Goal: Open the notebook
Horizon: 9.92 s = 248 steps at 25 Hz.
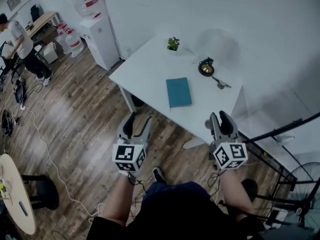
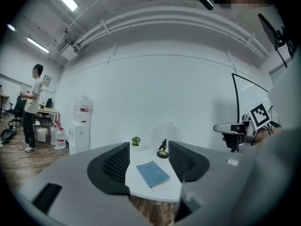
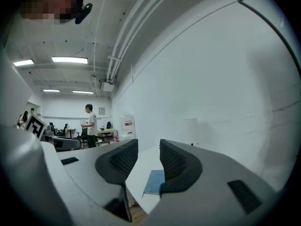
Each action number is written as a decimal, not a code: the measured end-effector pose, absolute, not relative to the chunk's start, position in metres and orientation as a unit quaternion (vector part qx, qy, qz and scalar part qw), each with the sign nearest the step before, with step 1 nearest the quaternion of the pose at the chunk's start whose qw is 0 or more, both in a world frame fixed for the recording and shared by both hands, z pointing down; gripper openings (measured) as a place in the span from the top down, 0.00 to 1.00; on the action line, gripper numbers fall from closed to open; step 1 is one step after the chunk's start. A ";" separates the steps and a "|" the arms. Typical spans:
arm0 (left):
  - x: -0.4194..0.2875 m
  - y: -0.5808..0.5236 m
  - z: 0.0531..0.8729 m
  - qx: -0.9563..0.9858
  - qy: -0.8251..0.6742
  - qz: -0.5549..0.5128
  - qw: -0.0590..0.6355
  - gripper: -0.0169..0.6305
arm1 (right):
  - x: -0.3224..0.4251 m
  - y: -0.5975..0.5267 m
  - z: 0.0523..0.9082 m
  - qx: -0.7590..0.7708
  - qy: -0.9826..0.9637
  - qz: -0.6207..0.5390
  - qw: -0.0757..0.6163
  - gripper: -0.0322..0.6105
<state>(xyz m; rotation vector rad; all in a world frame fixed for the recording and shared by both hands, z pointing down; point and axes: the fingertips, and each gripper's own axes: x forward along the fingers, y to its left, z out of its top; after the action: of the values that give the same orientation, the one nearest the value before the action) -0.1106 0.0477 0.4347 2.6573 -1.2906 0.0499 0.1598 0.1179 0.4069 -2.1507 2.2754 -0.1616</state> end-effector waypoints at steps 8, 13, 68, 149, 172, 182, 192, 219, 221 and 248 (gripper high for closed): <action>-0.105 -0.004 0.463 0.905 -0.408 0.019 0.122 0.58 | 0.162 0.081 0.423 -0.703 0.708 -0.064 -0.017 0.72; -0.095 -0.032 0.478 0.904 -0.404 0.034 0.133 0.58 | 0.173 0.046 0.438 -0.704 0.705 -0.078 -0.016 0.72; 0.024 -0.237 0.608 0.892 -0.319 0.180 0.265 0.64 | 0.251 -0.162 0.799 -0.577 0.653 -0.464 -0.163 0.85; -0.064 -0.272 0.545 0.887 -0.388 0.106 0.229 0.73 | 0.138 -0.228 0.605 -0.606 0.730 -0.309 -0.056 0.87; -0.028 -0.295 0.392 0.911 -0.403 0.028 0.087 0.74 | 0.191 -0.243 0.403 -0.667 0.740 -0.085 0.010 0.90; -0.036 -0.288 0.343 0.910 -0.413 0.006 0.043 0.75 | 0.182 -0.243 0.342 -0.649 0.761 -0.011 0.029 0.91; -0.043 -0.278 0.329 0.906 -0.422 -0.016 0.038 0.76 | 0.177 -0.235 0.322 -0.640 0.767 0.028 0.031 0.91; -0.047 -0.273 0.343 0.905 -0.420 -0.012 0.063 0.77 | 0.174 -0.231 0.327 -0.643 0.765 0.026 0.034 0.93; -0.047 -0.273 0.345 0.905 -0.420 -0.011 0.063 0.77 | 0.174 -0.231 0.328 -0.643 0.764 0.025 0.035 0.93; -0.051 -0.259 0.349 0.907 -0.414 -0.005 0.072 0.77 | 0.167 -0.218 0.327 -0.642 0.765 0.021 0.044 0.94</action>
<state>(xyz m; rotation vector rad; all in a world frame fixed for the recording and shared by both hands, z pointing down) -0.0515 -0.2590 0.3489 2.7275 -1.2448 -0.0149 0.1673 -0.2175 0.3268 -1.9634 2.3370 0.0634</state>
